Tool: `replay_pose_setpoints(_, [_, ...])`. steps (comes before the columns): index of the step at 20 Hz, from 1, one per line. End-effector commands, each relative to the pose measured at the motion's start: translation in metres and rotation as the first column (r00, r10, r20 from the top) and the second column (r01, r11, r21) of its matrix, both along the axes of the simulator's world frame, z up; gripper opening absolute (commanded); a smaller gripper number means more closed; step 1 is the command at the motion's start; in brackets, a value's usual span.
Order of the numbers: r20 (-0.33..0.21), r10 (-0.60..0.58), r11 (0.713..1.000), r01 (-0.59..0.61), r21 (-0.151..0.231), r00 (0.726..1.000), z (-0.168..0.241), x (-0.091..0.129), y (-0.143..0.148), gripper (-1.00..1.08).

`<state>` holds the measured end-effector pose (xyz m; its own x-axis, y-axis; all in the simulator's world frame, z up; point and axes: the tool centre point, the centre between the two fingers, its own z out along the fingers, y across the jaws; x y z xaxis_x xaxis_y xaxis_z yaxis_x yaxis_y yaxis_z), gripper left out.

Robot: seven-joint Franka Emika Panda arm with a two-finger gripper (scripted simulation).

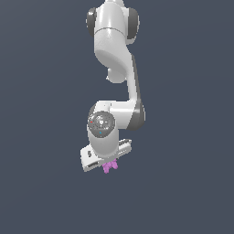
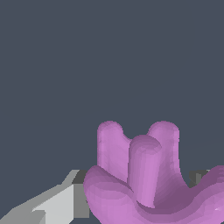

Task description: Pick up the object and move it to a goal position.

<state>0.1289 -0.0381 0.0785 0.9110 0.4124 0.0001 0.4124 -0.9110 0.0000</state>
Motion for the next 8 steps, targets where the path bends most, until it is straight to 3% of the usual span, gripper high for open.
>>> replay_pose_setpoints(1, [0.000, 0.000, 1.000, 0.000, 0.000, 1.000, 0.0008, 0.0044, 0.0003, -1.00])
replay_pose_setpoints(8, [0.000, 0.000, 1.000, 0.000, 0.000, 1.000, 0.0013, 0.0086, 0.0007, -1.00])
